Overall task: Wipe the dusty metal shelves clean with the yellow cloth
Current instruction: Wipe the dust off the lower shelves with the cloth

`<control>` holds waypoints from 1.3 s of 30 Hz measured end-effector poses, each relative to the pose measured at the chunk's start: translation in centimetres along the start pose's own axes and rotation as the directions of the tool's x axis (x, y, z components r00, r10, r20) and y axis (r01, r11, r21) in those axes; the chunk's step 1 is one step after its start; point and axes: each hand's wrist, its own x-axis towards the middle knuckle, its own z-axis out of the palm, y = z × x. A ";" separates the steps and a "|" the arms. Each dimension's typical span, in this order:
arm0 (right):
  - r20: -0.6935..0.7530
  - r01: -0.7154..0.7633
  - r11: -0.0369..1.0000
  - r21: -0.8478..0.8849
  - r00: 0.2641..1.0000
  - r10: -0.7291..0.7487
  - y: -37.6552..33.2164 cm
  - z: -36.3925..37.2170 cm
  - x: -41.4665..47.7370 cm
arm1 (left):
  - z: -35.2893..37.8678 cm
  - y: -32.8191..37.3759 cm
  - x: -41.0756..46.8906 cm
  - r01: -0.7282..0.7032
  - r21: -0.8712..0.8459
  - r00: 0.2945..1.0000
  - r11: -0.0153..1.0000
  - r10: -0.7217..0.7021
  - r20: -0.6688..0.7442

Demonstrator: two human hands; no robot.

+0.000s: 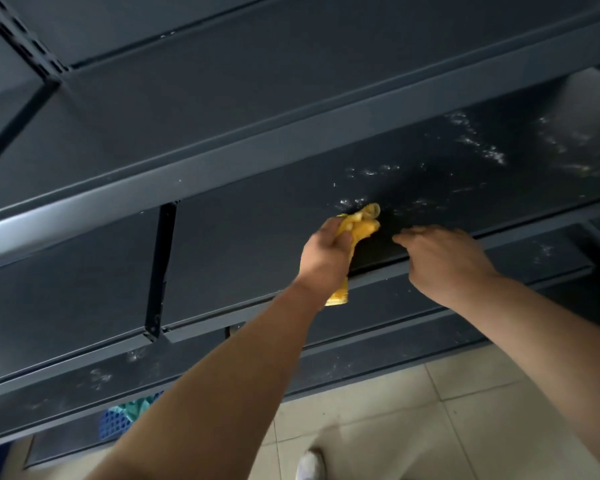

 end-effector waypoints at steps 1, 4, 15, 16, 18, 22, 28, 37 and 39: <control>0.001 0.002 1.000 0.000 1.000 -0.002 -0.1 -0.2 0.0 | -0.8 0.8 -0.4 0.096 -0.201 0.995 0.975 -0.091 0.038; -0.004 0.020 1.000 0.002 1.000 -0.020 -0.8 -0.7 0.0 | -4.1 0.9 -0.2 0.264 -0.520 0.962 0.813 -0.258 0.087; 0.037 0.067 0.997 -0.036 0.997 -0.066 -4.2 0.4 0.5 | -3.3 -3.7 -0.3 -0.169 0.755 0.983 0.633 0.051 0.177; 0.036 0.074 0.996 -0.042 0.997 -0.072 -4.5 0.5 0.5 | -3.6 -4.3 -0.4 -0.151 0.764 0.987 0.627 0.060 0.146; 0.047 0.082 0.996 -0.041 0.996 -0.080 -5.2 0.8 0.6 | -4.7 -5.4 -0.6 -0.105 0.770 0.994 0.629 0.064 0.084; 0.047 0.107 0.994 -0.033 0.993 -0.106 -7.3 1.4 1.1 | -8.7 -8.4 -0.8 0.033 0.760 0.998 0.649 0.014 -0.055; 0.041 0.130 0.991 -0.034 0.991 -0.129 -11.4 2.4 2.5 | -16.2 -12.5 -1.7 0.170 0.752 0.984 0.636 -0.068 -0.164; -0.005 0.079 0.996 -0.034 0.997 -0.079 -12.4 2.7 2.6 | -13.1 -10.0 -0.8 0.165 0.697 0.985 0.697 -0.082 -0.151; -0.035 0.050 0.998 -0.028 0.998 -0.051 -11.4 2.5 2.5 | -10.5 -8.6 -0.4 0.107 0.690 0.994 0.716 -0.057 -0.095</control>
